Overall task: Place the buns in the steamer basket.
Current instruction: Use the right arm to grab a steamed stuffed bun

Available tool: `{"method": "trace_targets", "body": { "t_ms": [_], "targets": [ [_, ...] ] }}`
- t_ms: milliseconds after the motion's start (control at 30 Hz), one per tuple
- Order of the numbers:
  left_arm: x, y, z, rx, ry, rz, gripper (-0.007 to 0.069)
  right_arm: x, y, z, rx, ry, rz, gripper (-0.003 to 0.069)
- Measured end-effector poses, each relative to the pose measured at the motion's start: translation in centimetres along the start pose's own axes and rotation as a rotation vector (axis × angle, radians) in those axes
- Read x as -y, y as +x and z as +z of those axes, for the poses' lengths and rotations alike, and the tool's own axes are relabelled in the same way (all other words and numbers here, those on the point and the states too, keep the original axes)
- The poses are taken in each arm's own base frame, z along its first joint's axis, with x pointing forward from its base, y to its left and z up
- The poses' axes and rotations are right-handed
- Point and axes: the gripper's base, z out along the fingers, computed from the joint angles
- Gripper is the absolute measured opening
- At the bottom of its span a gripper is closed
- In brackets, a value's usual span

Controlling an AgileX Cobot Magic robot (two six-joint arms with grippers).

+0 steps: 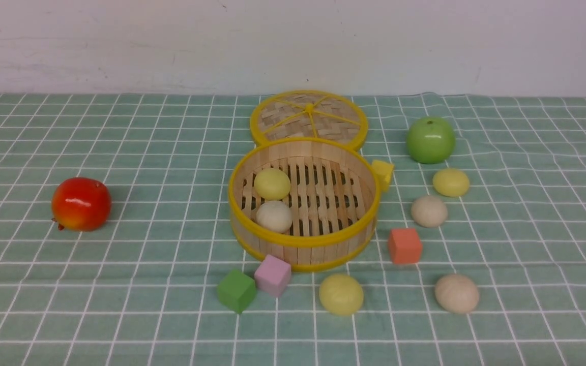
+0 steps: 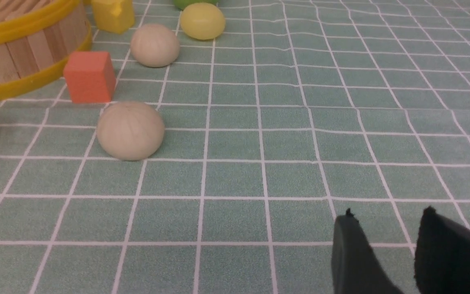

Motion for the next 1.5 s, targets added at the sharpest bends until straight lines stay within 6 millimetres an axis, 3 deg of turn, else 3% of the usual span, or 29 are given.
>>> {"method": "trace_targets", "body": {
  "t_ms": [167, 500, 733, 900, 1133, 1233, 1367, 1500],
  "targets": [
    [0.0, 0.0, 0.0, 0.0, 0.0, 0.0, 0.0018, -0.2, -0.3, 0.1, 0.045, -0.024, 0.053, 0.024],
    [0.0, 0.0, 0.0, 0.001, 0.0, 0.0, 0.0019, -0.3, -2.9, -0.5, 0.348, -0.067, 0.17, 0.024],
    [0.0, 0.0, 0.0, 0.003, 0.001, 0.0, 0.0024, -0.3, -3.6, -0.7, 0.416, -0.089, 0.267, 0.024],
    [0.0, 0.0, 0.0, 0.003, 0.001, 0.0, 0.0031, -0.5, -6.8, -2.2, 0.441, -0.105, 0.273, 0.024],
    [0.0, 0.0, 0.0, 0.004, 0.001, 0.0, 0.0038, -1.1, -13.0, -3.0, 0.243, -0.103, 0.267, 0.024],
    [0.0, 0.0, 0.0, 0.004, 0.001, 0.001, 0.0038, -1.2, -13.6, -2.3, 0.14, -0.094, 0.265, 0.024],
    [0.0, 0.0, 0.0, 0.004, 0.001, 0.001, 0.0038, -1.3, -12.4, 0.3, -0.103, -0.064, 0.241, 0.024],
    [0.0, 0.0, 0.0, 0.004, 0.001, 0.001, 0.0038, -1.3, -11.6, 2.1, -0.193, -0.055, 0.195, 0.024]
  ]
}}
